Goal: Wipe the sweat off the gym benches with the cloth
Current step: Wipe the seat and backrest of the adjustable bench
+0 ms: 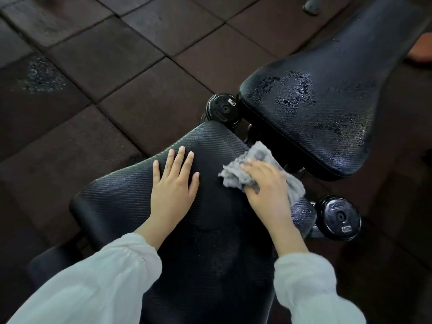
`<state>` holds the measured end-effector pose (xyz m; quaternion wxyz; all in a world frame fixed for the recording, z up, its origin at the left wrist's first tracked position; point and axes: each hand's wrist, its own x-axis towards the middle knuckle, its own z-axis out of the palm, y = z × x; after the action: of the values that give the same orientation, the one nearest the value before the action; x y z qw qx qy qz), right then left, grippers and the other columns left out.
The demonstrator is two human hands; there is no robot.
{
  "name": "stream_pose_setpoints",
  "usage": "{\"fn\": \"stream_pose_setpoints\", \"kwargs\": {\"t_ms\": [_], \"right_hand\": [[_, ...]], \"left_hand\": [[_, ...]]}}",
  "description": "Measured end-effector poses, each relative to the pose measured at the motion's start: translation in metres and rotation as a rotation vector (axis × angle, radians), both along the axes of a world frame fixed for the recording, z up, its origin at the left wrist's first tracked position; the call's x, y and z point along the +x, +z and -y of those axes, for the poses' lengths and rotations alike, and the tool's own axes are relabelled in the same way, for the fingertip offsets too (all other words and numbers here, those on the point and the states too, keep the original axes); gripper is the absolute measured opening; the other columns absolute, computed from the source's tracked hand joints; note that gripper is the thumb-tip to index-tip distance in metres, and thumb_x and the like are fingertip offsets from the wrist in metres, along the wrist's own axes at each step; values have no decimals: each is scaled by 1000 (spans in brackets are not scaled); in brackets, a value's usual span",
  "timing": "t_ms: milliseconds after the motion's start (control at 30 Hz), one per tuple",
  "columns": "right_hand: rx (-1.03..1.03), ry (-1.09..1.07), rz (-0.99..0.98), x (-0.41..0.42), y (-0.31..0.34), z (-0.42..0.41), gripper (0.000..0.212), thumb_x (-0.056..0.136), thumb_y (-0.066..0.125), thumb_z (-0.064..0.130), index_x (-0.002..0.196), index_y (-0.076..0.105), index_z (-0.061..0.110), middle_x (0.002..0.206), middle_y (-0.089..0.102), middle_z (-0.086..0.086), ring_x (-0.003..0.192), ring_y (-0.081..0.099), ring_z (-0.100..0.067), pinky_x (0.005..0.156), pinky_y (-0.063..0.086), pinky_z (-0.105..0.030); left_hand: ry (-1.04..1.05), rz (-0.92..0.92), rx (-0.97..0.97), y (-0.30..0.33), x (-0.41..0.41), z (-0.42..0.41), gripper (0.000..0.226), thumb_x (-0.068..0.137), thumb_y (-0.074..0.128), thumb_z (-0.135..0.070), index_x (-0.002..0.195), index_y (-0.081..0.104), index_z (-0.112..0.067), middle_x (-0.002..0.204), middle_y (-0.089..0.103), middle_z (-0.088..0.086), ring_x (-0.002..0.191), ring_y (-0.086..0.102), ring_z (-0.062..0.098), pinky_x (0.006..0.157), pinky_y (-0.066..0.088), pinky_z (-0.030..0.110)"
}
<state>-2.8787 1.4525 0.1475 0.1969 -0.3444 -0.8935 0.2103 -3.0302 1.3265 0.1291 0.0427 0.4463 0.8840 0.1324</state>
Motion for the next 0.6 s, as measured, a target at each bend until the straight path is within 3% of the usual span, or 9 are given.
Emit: {"fn": "stream_pose_setpoints", "kwargs": {"t_ms": [133,267,433,600], "right_hand": [[45,-192,-7,56,-5,5,45,72,45,24,104,68,5,108,67,-11,100,59,-30,93,34,-34],[-34,-435,-2,52,1,-14,39,70,50,17,101,68,4,99,68,-13,89,59,-37,82,41,-36],[-9,-214,41,34,2,-3,39,67,51,19,101,69,11,107,68,-6,100,60,-29,88,44,-44],[12,-344,-24,84,-7,27,41,69,55,11,109,67,9,115,64,-6,109,53,-22,95,39,-39]], "left_hand": [[20,47,-1,5,-1,0,62,90,20,-44,140,41,-13,148,34,8,139,25,27,110,15,53],[-78,-24,15,15,11,-16,54,90,31,-37,134,48,-10,140,46,12,132,38,34,103,25,60],[-337,-64,-16,15,53,-53,52,88,34,-36,126,57,-10,133,54,11,124,49,32,97,35,58],[-362,-81,-63,8,64,-58,51,90,32,-38,126,57,-12,133,54,10,125,48,33,96,36,58]]}}
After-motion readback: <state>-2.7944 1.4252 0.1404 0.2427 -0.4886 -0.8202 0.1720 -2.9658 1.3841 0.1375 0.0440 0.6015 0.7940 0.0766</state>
